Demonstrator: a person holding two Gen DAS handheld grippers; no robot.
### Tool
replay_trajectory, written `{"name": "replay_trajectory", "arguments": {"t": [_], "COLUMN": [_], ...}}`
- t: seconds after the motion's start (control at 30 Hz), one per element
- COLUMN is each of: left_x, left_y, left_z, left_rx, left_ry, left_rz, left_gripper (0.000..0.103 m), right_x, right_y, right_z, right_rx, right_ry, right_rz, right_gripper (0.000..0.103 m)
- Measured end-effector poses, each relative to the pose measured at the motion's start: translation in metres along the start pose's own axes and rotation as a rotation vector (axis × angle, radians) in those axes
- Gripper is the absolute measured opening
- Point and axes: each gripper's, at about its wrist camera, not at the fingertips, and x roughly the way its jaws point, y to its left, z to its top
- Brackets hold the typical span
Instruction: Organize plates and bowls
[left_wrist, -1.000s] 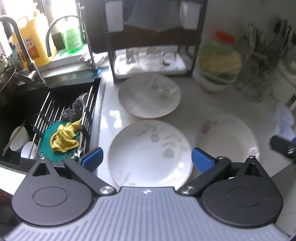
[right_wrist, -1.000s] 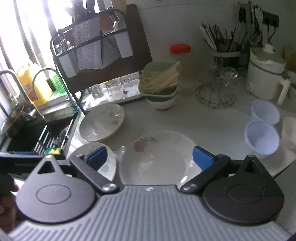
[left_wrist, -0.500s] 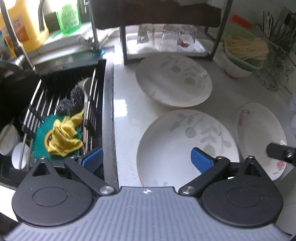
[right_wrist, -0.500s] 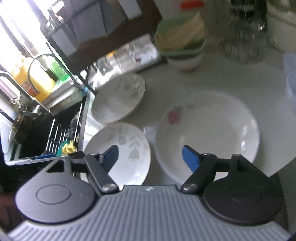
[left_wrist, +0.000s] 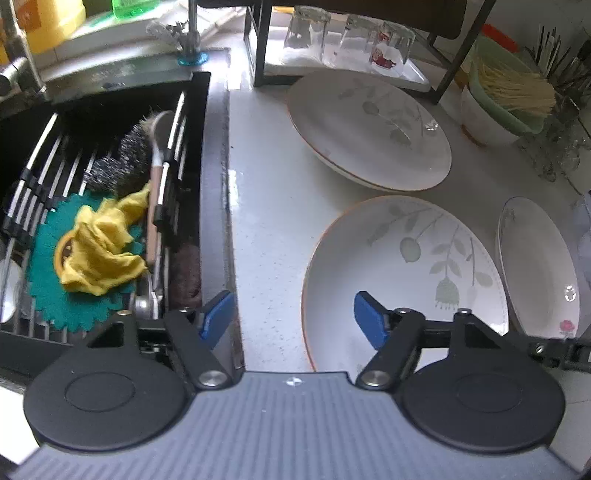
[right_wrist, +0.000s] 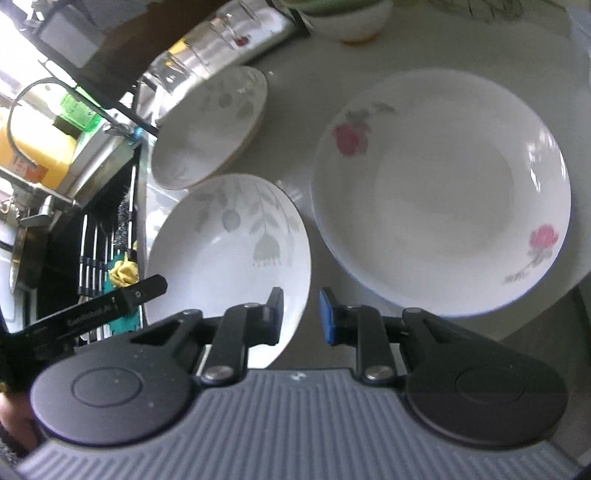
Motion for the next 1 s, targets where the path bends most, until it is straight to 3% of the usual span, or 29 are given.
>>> {"name": "replay_trajectory", "arguments": {"t": [0.2, 0.27, 0.37, 0.67, 1.0], "left_x": [0.012, 0.016, 0.022, 0.020, -0.013], "left_y": [-0.002, -0.003, -0.005, -0.003, -0.009], "left_z": [0.005, 0.007, 0.010, 0.018, 0.031], "left_rx": [0.036, 0.042, 0.045, 0.032, 0.027], "left_ry": [0.006, 0.010, 0.019, 0.079, 0.096], "left_rz": [-0.041, -0.054, -0.084, -0.151, -0.179], "left_gripper": [0.047, 0.041, 0.035, 0.035, 0.035], "right_x": [0.012, 0.016, 0.022, 0.023, -0.001], "right_y": [-0.003, -0.004, -0.004, -0.009, -0.005], "right_z": [-0.002, -0.001, 0.002, 0.005, 0.015], "right_rx": [0.045, 0.053, 0.066, 0.105, 0.113], "right_ry": [0.008, -0.002, -0.010, 0.003, 0.000], "right_rz": [0.012, 0.010, 0.011, 0.036, 0.078], "right_gripper": [0.019, 0.013, 0.011, 0.011, 0.011]}}
